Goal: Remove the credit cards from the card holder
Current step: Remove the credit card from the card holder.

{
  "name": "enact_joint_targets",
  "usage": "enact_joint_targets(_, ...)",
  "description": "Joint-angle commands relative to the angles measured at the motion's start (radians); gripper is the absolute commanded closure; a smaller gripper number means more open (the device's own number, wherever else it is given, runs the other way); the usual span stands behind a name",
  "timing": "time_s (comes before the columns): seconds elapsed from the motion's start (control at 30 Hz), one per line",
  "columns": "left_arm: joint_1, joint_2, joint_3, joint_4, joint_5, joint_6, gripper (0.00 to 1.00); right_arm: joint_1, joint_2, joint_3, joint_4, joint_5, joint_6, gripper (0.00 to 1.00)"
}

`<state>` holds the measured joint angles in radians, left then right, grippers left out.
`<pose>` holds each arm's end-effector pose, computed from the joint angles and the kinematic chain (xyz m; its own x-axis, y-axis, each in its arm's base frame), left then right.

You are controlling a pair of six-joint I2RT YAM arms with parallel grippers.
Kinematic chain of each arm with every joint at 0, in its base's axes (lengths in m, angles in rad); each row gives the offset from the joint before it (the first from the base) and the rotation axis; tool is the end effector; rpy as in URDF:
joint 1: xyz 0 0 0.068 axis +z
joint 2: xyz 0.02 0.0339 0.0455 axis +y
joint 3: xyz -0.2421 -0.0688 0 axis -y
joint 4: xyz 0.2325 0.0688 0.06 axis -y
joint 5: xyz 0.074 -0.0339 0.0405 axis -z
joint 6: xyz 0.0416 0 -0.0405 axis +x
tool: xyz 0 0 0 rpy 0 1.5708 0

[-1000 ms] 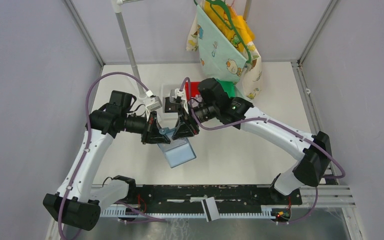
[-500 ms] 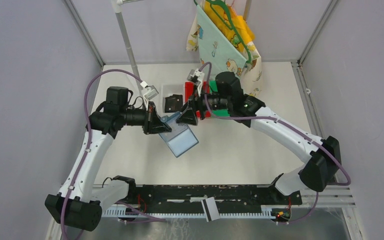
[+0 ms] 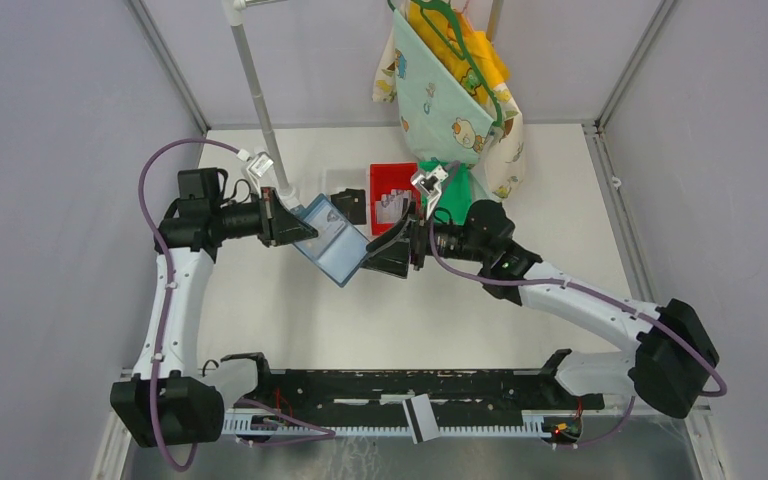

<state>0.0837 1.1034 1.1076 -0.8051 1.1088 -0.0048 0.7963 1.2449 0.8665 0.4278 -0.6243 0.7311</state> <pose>0.2100 -0.0198 0.3242 -0.7183 -0.0624 -0.6930 0.5802 0.4960 -0.6460 0.1843 0.2231 0.3180 -0.6341 0.1265 -0.7628 -0.7587 0.0882 0.6454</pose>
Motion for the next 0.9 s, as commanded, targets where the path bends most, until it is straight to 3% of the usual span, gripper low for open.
enact_joint_targets(0.0,0.004,-0.011,0.026,0.058,0.104,-0.056,0.98,0.031,0.05,-0.073,0.416,-0.013,0.265,0.27)
enact_joint_targets(0.2,0.005,-0.032,0.035,0.061,0.149,-0.057,0.98,0.044,0.145,-0.122,0.649,-0.019,0.421,0.3)
enact_joint_targets(0.87,0.004,-0.068,0.05,-0.055,0.332,0.012,0.98,0.069,0.322,-0.002,0.729,0.073,0.462,0.41)
